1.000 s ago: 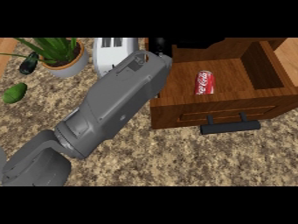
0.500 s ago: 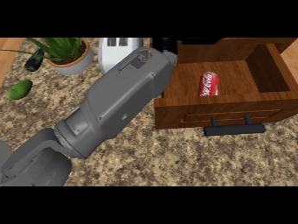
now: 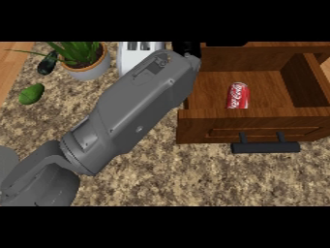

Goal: Pick up the can, place it into the drawer and close the drawer

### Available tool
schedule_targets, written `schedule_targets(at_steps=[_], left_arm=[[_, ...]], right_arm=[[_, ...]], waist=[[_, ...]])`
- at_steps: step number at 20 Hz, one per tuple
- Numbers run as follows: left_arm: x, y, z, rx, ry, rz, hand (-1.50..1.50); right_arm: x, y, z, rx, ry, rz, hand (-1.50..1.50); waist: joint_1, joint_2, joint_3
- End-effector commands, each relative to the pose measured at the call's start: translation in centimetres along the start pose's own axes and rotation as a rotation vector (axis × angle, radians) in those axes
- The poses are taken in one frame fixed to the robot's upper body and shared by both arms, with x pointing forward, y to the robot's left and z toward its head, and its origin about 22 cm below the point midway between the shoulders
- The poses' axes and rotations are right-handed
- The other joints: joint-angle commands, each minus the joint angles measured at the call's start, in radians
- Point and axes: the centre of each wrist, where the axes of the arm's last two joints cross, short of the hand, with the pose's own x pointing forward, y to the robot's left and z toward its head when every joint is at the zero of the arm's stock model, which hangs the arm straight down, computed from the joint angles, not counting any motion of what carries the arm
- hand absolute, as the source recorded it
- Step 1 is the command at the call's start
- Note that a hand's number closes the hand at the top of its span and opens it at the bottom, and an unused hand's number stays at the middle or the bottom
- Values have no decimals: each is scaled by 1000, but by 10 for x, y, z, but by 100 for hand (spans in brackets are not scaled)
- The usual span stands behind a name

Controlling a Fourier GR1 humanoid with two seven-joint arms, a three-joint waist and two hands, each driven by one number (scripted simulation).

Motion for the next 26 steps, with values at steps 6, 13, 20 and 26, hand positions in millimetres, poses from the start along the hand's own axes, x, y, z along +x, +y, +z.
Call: schedule_targets(at_steps=[6,13,20,26], left_arm=[[14,20,-16,0,28,3,-150],[12,34,-17,20,22,-15,-150],[18,58,-22,46,14,-57,-150],[17,62,-8,66,8,-46,-150]], right_arm=[[-8,55,-70,26,-43,194,-150],[-34,106,-111,147,-51,359,-150],[-53,138,-147,258,-45,568,-150],[-104,159,-160,226,34,623,-150]], waist=[[35,-10,-1],[51,-11,-1],[61,-13,-1],[70,-14,0]])
